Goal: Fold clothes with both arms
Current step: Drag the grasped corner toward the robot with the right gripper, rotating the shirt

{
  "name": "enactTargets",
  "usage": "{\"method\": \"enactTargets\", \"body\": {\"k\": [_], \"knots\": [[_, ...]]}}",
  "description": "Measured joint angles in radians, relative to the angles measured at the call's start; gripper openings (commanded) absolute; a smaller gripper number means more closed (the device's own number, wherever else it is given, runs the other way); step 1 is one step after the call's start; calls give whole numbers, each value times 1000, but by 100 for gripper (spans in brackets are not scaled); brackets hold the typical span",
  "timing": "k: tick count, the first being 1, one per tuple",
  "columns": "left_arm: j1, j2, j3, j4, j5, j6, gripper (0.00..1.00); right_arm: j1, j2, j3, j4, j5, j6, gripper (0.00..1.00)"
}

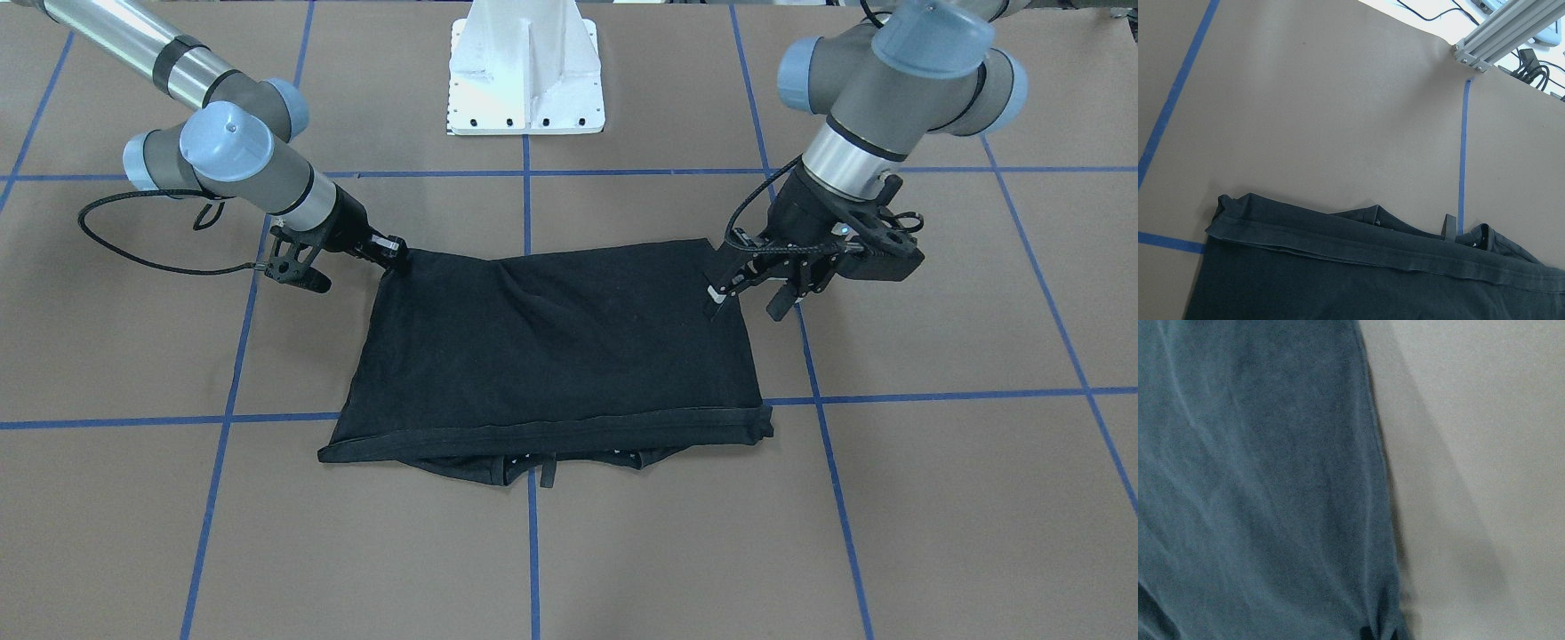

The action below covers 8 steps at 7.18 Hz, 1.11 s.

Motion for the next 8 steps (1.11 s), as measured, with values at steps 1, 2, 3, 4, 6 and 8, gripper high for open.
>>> {"method": "enactTargets", "body": {"k": [1, 2, 3, 4, 6, 8], "knots": [[0, 0, 0, 0, 0, 1, 100, 4, -22, 44, 0, 34, 0, 0], [0, 0, 1, 0, 0, 1, 100, 7, -51, 104, -1, 75, 0, 0], [0, 0, 1, 0, 0, 1, 100, 0, -79, 156, -1, 106, 1, 0], [0, 0, 3, 0, -1, 1, 100, -32, -108, 214, 2, 123, 1, 0], [2, -1, 12, 1, -1, 1, 100, -160, -133, 307, 7, 131, 8, 0], [5, 0, 24, 1, -1, 2, 100, -280, -121, 353, 11, 136, 26, 0]]}}
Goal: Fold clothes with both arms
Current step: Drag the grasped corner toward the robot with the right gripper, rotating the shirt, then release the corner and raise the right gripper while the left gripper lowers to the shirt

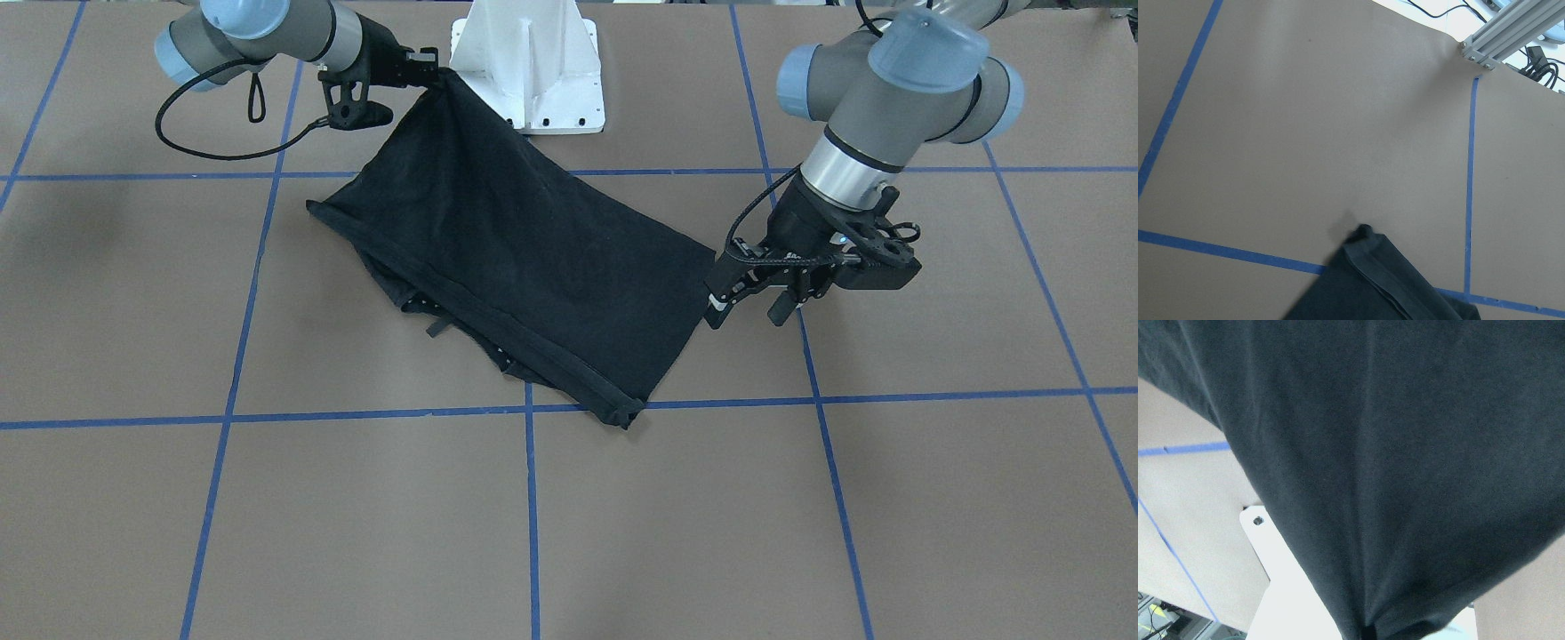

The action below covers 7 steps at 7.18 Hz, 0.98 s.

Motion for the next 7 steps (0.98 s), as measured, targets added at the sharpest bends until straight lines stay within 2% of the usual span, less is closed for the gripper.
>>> {"method": "enactTargets", "body": {"k": [1, 2, 4, 7], "knots": [[2, 0, 5, 0, 0, 0, 100, -50, 2, 22, 1, 0, 23, 6], [5, 0, 13, -2, -1, 0, 100, -73, 1, 32, 1, -1, 39, 99], [18, 0, 32, -7, -2, 0, 100, -35, -3, 21, 0, -4, 46, 100], [36, 30, 9, -7, -31, -1, 100, 116, -1, -7, -1, 26, 41, 100]]}}
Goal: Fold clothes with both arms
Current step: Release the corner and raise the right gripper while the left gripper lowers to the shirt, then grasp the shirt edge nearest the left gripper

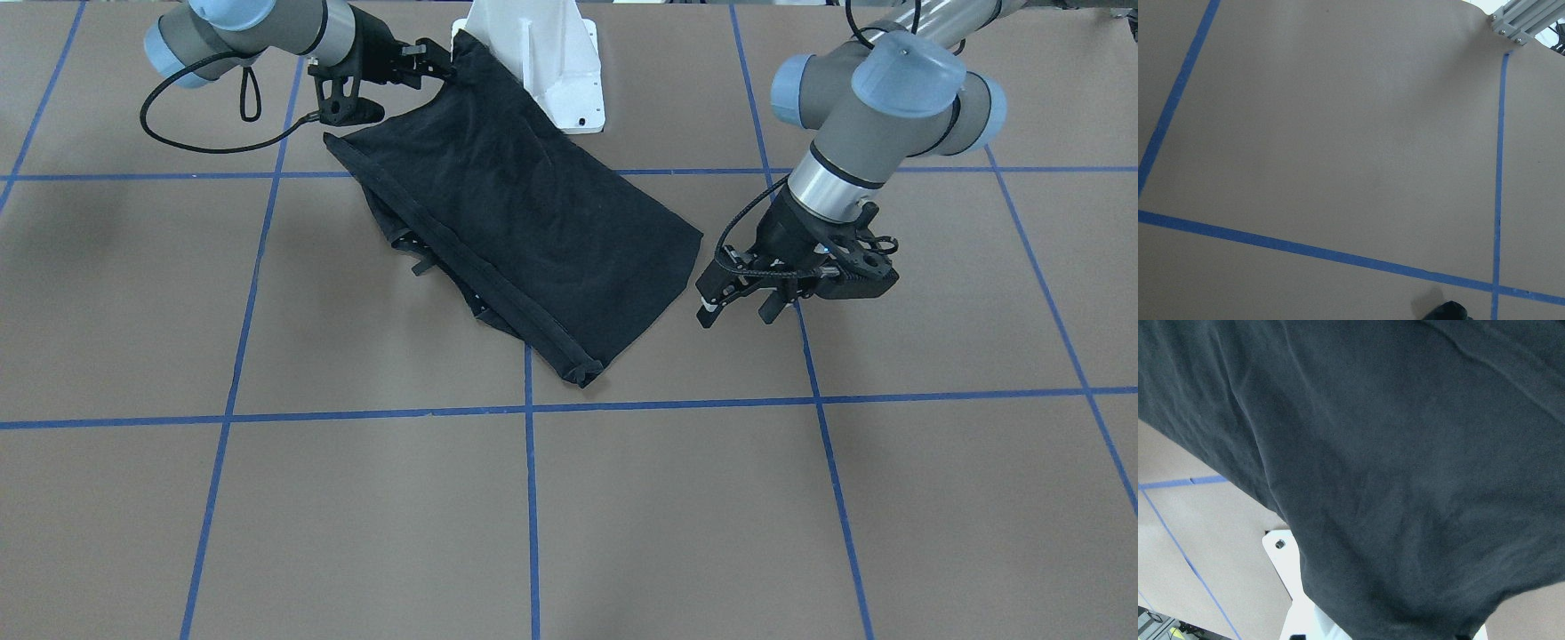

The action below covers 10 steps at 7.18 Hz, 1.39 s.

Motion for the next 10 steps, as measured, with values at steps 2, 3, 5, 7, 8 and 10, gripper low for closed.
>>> {"method": "enactTargets", "body": {"k": [2, 3, 5, 7, 8, 10], "knots": [[57, 80, -67, -3, -8, -39, 100, 103, 8, -37, 0, 8, -6, 100], [109, 107, -89, -6, 13, -95, 100, 147, 11, -48, -1, 5, -13, 100], [225, 152, -98, -30, 82, -190, 100, 196, 14, -55, -1, -19, -24, 100], [282, 240, -93, -179, 112, -249, 100, 204, 16, -56, -1, -42, -26, 100], [301, 266, -91, -232, 117, -271, 100, 205, 17, -56, -1, -46, -26, 100], [341, 272, -81, -263, 125, -302, 100, 210, 17, -56, -1, -51, -26, 100]]}}
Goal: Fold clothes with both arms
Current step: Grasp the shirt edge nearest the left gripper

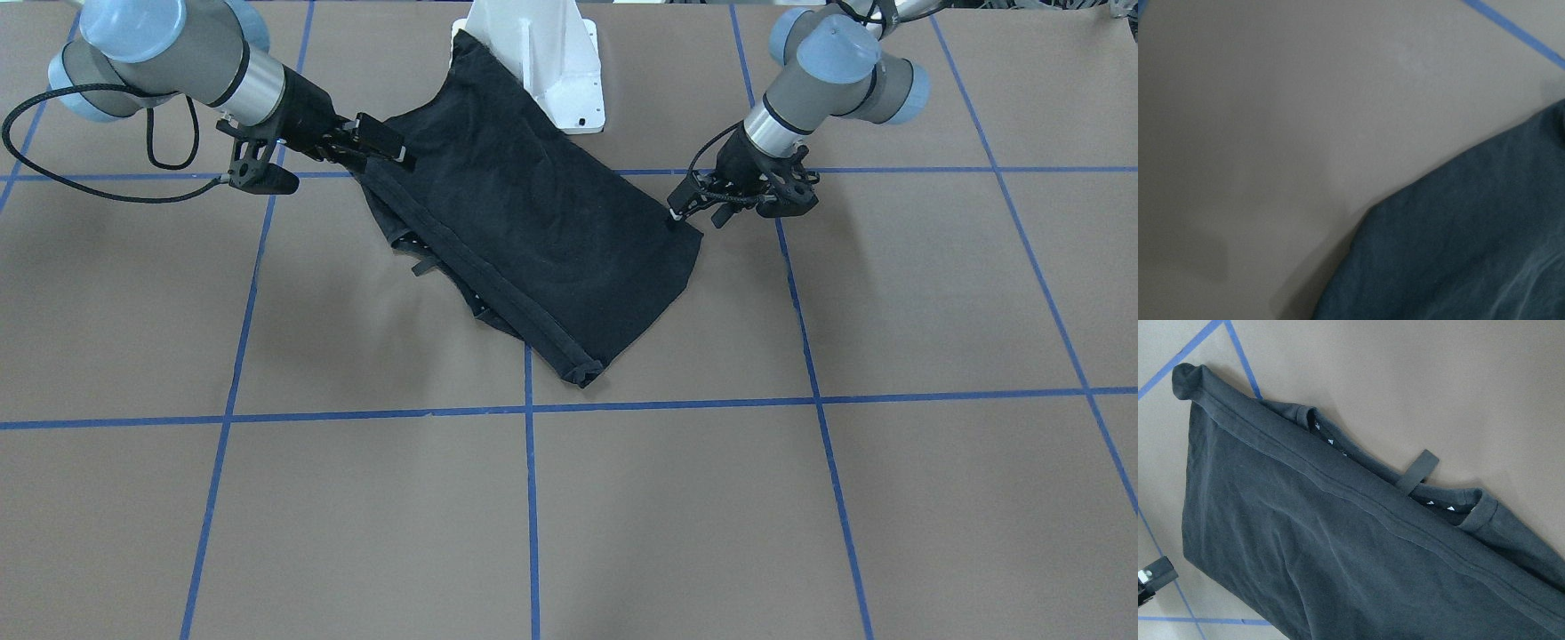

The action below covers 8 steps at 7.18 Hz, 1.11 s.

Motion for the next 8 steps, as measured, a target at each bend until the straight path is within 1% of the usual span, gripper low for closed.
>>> {"method": "enactTargets", "body": {"k": [2, 6, 8], "knots": [[30, -12, 19, -2, 15, -8, 100, 6, 0, -1, -1, 0, 0, 100], [39, -23, 47, -1, 19, -7, 96, 11, -1, -2, -4, 3, 0, 100], [40, -29, 59, -2, 20, -5, 88, 16, -1, -2, -6, 5, 0, 100]]}}
